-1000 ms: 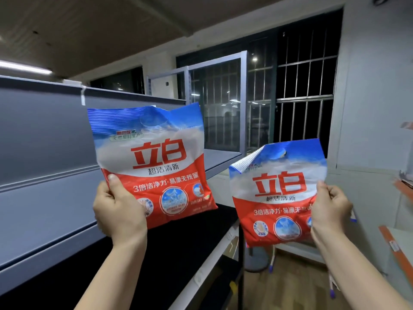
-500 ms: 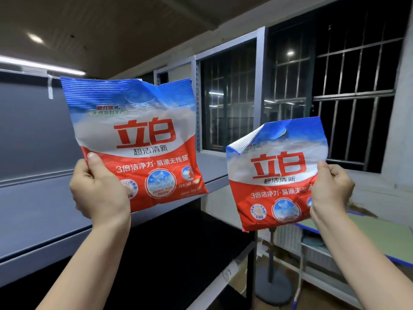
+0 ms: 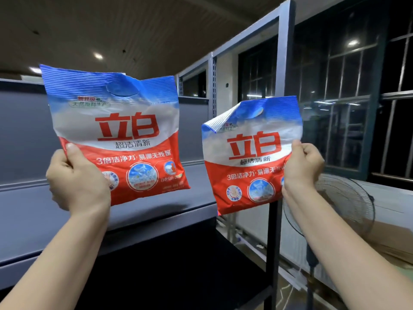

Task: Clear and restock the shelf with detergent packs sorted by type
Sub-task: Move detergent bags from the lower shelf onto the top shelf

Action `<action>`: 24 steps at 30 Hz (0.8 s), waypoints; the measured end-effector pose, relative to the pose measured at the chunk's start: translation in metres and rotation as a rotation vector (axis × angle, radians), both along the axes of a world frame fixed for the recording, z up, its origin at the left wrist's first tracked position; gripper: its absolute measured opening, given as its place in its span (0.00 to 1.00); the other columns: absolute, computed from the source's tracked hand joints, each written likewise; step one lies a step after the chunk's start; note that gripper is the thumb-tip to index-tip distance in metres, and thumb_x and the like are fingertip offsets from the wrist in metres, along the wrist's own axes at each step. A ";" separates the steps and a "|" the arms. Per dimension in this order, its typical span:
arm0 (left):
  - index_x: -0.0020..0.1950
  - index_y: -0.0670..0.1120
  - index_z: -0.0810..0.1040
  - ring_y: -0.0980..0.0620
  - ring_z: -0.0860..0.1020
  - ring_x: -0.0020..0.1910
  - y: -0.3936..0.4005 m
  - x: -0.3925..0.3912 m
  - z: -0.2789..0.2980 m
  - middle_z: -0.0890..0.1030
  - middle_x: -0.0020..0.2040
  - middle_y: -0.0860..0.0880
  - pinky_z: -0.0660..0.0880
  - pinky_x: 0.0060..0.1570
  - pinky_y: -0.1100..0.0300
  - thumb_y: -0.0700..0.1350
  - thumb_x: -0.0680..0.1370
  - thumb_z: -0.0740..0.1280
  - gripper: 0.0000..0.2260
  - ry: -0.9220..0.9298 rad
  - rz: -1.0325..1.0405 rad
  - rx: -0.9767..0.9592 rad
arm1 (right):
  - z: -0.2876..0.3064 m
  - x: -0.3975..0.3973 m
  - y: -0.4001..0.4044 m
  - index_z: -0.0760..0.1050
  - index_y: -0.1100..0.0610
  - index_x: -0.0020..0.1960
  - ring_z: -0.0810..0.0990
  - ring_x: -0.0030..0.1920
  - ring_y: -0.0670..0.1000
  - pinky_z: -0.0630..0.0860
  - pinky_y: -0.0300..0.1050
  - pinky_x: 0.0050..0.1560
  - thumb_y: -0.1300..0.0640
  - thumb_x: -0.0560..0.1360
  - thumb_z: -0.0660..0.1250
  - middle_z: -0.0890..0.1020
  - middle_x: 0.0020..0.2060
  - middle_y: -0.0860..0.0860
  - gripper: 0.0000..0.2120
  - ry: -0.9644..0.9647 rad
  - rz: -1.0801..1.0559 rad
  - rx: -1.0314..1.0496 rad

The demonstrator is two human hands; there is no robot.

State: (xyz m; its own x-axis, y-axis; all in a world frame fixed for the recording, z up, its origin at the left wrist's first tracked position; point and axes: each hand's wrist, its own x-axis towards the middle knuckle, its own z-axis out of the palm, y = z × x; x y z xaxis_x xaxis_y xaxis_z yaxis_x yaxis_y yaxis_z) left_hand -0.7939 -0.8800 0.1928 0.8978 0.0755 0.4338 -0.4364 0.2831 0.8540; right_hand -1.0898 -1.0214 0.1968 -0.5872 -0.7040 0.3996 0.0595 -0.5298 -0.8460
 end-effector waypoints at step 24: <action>0.35 0.43 0.68 0.39 0.77 0.44 -0.116 0.020 0.031 0.78 0.40 0.46 0.76 0.50 0.48 0.55 0.76 0.55 0.18 0.039 0.040 0.078 | -0.024 0.137 -0.194 0.67 0.52 0.71 0.67 0.68 0.60 0.66 0.51 0.69 0.40 0.71 0.66 0.68 0.69 0.56 0.32 1.059 0.516 0.458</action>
State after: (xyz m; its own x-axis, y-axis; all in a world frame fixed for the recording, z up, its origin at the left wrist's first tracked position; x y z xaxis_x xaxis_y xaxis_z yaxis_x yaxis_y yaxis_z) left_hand -0.7735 -0.9960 0.2233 0.9110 0.0789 0.4049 -0.4124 0.1985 0.8891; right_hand -0.9530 -1.2150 0.1726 0.2544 -0.9530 0.1644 -0.6457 -0.2939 -0.7047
